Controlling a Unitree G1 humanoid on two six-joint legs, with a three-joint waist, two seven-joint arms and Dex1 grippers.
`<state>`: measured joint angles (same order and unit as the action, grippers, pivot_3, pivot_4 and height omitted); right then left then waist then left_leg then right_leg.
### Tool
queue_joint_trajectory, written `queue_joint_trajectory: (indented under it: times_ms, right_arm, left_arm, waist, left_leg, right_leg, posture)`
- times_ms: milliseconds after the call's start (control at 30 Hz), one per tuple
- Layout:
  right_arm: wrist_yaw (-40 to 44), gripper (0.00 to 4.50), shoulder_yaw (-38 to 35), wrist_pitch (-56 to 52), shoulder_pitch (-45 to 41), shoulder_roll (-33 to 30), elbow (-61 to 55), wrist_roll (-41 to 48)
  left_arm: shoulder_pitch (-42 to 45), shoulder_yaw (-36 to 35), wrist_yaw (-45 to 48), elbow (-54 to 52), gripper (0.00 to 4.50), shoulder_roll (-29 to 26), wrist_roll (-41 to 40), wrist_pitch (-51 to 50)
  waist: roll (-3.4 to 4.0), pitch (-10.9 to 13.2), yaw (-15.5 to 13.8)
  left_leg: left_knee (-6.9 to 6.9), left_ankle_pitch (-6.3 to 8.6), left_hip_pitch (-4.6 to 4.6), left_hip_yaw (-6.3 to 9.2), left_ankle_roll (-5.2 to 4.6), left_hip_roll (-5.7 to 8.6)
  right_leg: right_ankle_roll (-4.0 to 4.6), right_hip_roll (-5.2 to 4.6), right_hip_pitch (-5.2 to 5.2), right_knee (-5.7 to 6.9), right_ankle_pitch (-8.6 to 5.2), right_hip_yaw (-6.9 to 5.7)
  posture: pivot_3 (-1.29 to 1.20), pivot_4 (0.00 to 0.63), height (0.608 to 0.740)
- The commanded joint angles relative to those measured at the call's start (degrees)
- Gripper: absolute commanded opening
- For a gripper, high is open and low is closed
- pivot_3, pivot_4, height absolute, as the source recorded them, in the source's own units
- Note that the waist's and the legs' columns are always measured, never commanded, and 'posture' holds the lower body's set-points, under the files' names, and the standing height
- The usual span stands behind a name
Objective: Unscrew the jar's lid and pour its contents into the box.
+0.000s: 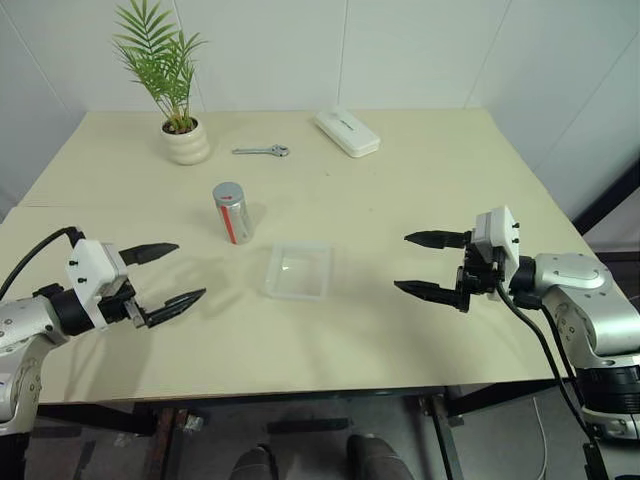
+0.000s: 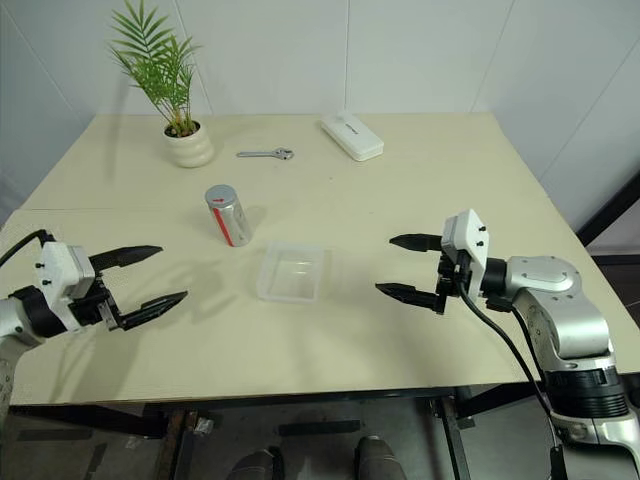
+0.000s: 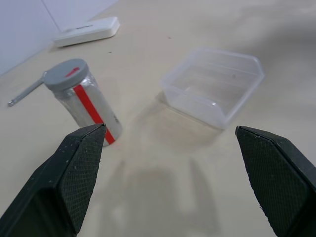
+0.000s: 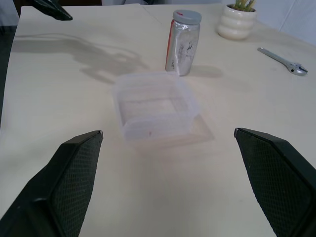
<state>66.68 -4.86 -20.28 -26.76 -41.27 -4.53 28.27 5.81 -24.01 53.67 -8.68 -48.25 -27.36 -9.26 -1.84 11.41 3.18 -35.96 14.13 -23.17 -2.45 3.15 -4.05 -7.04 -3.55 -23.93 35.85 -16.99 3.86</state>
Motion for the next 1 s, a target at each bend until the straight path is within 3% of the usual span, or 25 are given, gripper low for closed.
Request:
queue_joint_trajectory:
  times_ms: [33, 167, 300, 467, 533, 633, 1000]
  right_arm:
    - [0.4, 4.50, -0.7, -0.1, -0.8, -0.6, -1.2, 1.1]
    - [0.0, 4.50, 0.1, 1.5, -1.5, 1.1, 0.3, 0.2]
    - [-0.7, 4.50, 0.3, 2.0, -4.5, 5.1, 0.8, 1.7]
    - [-1.6, 4.50, 1.7, 2.4, -8.9, 9.3, 0.8, 2.0]
    - [-2.2, 4.50, 2.4, 3.0, -12.4, 12.3, 2.6, 2.4]
    - [-2.9, 4.50, 3.6, 4.4, -14.1, 14.9, 3.8, 0.8]
    - [-9.5, 4.50, 6.4, 6.0, -14.6, 21.4, 2.0, -1.7]
  left_arm:
    - [-0.1, -0.2, -0.5, -1.9, 4.47, 0.4, -0.4, 0.0]
    - [-2.1, -0.4, -4.5, -2.6, 4.47, 2.8, 2.3, 1.3]
    - [-4.7, -1.1, -16.0, -9.1, 4.47, 10.5, 0.7, -5.2]
    - [-2.3, 2.3, -28.2, -11.0, 4.47, 17.7, 7.1, -6.4]
    - [3.2, 6.4, -36.1, -5.4, 4.47, 23.5, 12.7, -3.9]
    - [8.6, 8.5, -40.4, 1.6, 4.47, 28.1, 16.1, -1.2]
    - [27.7, 13.2, -41.8, 28.1, 4.47, 30.0, 21.1, 9.9]
  waist:
    - [0.00, 0.0, 0.0]
    - [0.00, 0.0, 0.1]
    - [0.00, 0.0, 0.0]
    - [0.00, 0.0, -0.1]
    - [0.01, 0.0, -0.3]
    - [-0.07, 0.0, -0.6]
    - [-0.14, -0.1, -1.7]
  left_leg:
    - [0.00, 0.00, 0.00, 0.00, 0.00, 0.00]
    - [0.01, 0.00, 0.02, 0.01, 0.00, 0.00]
    - [-0.07, 0.01, -0.03, 0.03, -0.02, 0.00]
    - [-0.16, -0.01, 0.00, 0.08, -0.04, 0.01]
    - [-0.21, -0.02, 0.09, 0.13, -0.05, 0.04]
    - [-0.32, -0.12, 0.06, 0.22, -0.13, 0.12]
    - [-0.17, -0.10, -0.05, 0.21, -0.08, 0.12]
  right_leg:
    - [0.00, 0.00, 0.00, 0.01, 0.00, 0.01]
    - [0.00, 0.01, 0.00, 0.04, 0.00, 0.01]
    - [-0.06, 0.02, 0.00, 0.07, 0.03, 0.03]
    - [-0.12, 0.03, 0.05, 0.15, 0.07, 0.04]
    - [-0.15, 0.02, 0.20, 0.12, 0.10, 0.03]
    - [-0.24, 0.03, 0.28, 0.08, 0.28, 0.03]
    - [-0.24, 0.03, 0.18, -0.04, 0.25, -0.03]
  posture:
    - [0.00, 0.150, 0.740]
    - [0.00, 0.150, 0.740]
    - [0.00, 0.150, 0.740]
    - [0.00, 0.150, 0.740]
    - [0.00, 0.150, 0.740]
    - [0.00, 0.150, 0.740]
    - [0.00, 0.150, 0.740]
